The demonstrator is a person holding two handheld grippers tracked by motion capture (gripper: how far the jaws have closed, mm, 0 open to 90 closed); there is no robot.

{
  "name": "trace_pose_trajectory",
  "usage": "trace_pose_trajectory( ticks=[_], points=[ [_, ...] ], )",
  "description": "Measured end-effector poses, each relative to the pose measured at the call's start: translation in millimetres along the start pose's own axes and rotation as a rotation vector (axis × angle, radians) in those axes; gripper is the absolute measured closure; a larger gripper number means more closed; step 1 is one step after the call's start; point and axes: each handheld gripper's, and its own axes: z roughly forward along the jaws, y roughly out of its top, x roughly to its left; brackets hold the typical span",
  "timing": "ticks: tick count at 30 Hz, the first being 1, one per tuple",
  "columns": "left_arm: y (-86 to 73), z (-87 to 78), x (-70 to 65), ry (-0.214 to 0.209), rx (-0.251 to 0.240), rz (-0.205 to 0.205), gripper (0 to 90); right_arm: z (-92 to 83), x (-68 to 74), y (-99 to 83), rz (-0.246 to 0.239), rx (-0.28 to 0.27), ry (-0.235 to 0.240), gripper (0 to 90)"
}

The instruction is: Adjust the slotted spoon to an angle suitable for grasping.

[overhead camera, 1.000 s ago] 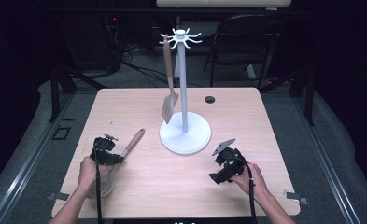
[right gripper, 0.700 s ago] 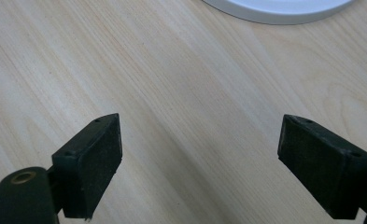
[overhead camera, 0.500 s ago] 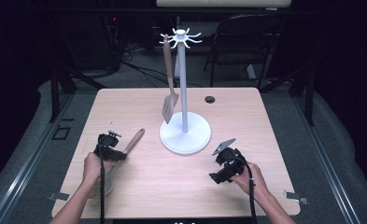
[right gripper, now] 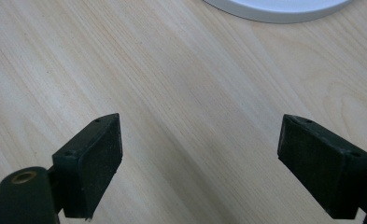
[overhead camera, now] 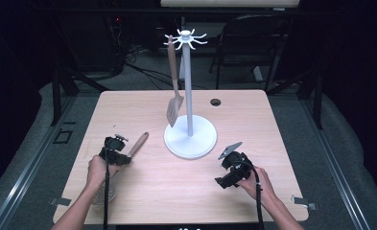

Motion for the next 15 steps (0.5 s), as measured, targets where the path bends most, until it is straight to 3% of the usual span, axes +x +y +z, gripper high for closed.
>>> trace_pose_trajectory(
  ticks=[9,15],
  points=[
    [-4.9,-2.4,-3.3,-0.018,-0.035,0.024,76.3,-0.2,-1.0,-1.1,0.006,-0.004,-0.002,13.6],
    [-9.9,-12.9,-2.8,-0.027,-0.094,0.017,76.4,-0.4,-0.9,-1.5,0.006,-0.001,-0.004,13.7]
  ],
)
